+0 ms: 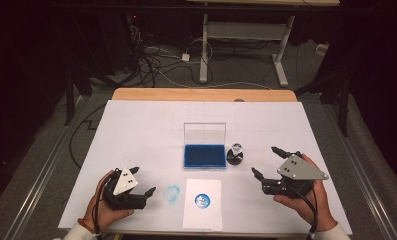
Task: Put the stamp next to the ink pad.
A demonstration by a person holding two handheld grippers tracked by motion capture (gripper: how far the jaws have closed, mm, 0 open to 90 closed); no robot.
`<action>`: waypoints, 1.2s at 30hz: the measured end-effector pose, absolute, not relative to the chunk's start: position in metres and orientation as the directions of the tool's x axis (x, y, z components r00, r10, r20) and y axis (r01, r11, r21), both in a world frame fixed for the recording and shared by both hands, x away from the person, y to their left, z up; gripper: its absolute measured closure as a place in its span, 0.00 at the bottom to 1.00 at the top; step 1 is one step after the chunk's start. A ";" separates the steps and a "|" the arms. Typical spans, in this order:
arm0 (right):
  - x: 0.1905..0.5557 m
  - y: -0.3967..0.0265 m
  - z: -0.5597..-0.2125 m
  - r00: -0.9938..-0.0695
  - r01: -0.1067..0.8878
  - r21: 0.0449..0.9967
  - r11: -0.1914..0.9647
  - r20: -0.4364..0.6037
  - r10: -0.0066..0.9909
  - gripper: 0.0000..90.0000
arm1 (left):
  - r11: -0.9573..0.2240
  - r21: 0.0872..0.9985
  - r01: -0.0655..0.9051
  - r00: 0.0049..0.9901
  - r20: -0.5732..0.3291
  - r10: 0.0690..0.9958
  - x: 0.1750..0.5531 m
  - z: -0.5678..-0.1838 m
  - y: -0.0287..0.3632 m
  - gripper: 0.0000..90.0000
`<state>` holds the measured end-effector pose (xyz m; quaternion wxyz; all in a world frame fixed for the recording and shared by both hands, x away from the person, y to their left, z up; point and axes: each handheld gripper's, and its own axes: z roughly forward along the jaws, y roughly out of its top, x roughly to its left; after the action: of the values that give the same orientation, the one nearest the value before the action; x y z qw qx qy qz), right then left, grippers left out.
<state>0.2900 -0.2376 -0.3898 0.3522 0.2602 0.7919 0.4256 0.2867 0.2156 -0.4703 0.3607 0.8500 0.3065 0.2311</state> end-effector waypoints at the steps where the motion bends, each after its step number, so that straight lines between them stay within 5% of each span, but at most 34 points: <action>1: 0.289 -0.239 -0.392 -0.609 0.110 0.856 0.505 -0.344 0.715 0.21 | -0.551 0.755 0.355 0.706 0.170 0.688 0.287 -0.470 0.216 0.17; 25: 0.269 -0.276 -0.449 -0.579 0.169 0.880 0.444 -0.276 0.767 0.21 | -0.530 0.764 0.368 0.666 0.181 0.724 0.288 -0.468 0.214 0.17; 36: 0.265 -0.268 -0.460 -0.571 0.170 0.846 0.506 -0.334 0.750 0.18 | -0.529 0.762 0.374 0.654 0.188 0.733 0.285 -0.469 0.216 0.17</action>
<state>0.2649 -0.2677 -0.4602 0.3601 0.2914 0.7894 0.4027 0.2854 0.2159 -0.4692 0.3552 0.8372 0.3304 0.2526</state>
